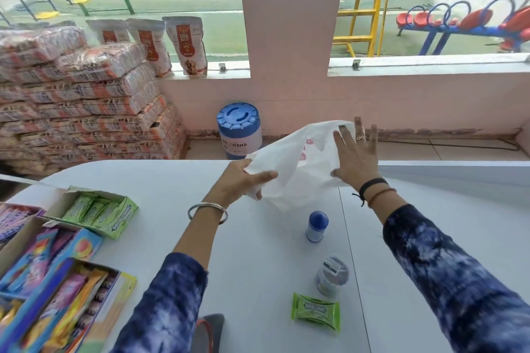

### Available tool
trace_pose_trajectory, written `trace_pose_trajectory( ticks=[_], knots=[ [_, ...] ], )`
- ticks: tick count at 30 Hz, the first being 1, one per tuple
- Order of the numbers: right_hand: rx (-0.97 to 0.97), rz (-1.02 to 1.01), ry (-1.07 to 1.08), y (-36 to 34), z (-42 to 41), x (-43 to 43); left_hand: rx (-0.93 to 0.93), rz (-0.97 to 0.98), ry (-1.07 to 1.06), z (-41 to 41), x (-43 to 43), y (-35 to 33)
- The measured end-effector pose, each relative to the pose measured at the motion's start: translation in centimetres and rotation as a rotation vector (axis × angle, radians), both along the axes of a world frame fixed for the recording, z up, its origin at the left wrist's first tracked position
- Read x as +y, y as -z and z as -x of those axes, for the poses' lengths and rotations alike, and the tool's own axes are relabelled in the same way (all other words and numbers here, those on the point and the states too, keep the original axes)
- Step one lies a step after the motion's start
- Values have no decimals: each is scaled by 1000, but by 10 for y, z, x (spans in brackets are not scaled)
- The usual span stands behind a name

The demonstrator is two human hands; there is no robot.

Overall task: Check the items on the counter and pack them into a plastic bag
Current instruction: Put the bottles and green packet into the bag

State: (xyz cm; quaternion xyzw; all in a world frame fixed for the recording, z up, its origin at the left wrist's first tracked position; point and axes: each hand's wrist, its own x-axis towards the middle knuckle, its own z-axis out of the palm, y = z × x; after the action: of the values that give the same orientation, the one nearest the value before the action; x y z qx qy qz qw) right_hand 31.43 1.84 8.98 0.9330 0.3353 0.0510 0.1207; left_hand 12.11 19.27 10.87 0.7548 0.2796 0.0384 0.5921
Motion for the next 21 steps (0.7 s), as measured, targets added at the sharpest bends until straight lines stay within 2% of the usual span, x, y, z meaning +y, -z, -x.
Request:
trace_pose_trajectory(
  ticks=[2,4,5,6,8,10,14,18,21],
  knots=[
    [-62,-185,-75,0,18,-1,12,-70,21,-4,-7,1],
    [-151,-465,-253,5,41,-9,-78,7,-46,-7,-10,3],
    [-145,-568,-359,7,54,-15,-121,43,-66,-7,-12,5],
    [-44,-600,-442,6,67,-21,-149,74,-68,-7,-14,7],
    [277,-451,-449,6,86,-31,-191,150,-66,-4,-20,9],
    [445,-209,-364,9,90,-37,-217,221,-99,0,-23,12],
    [563,-134,-287,12,84,-39,-216,323,-161,5,-24,19],
    [528,-24,-263,10,88,-37,-211,362,-177,4,-26,25],
    [529,-103,-240,-3,92,-42,-242,436,-198,1,-28,27]
  ],
)
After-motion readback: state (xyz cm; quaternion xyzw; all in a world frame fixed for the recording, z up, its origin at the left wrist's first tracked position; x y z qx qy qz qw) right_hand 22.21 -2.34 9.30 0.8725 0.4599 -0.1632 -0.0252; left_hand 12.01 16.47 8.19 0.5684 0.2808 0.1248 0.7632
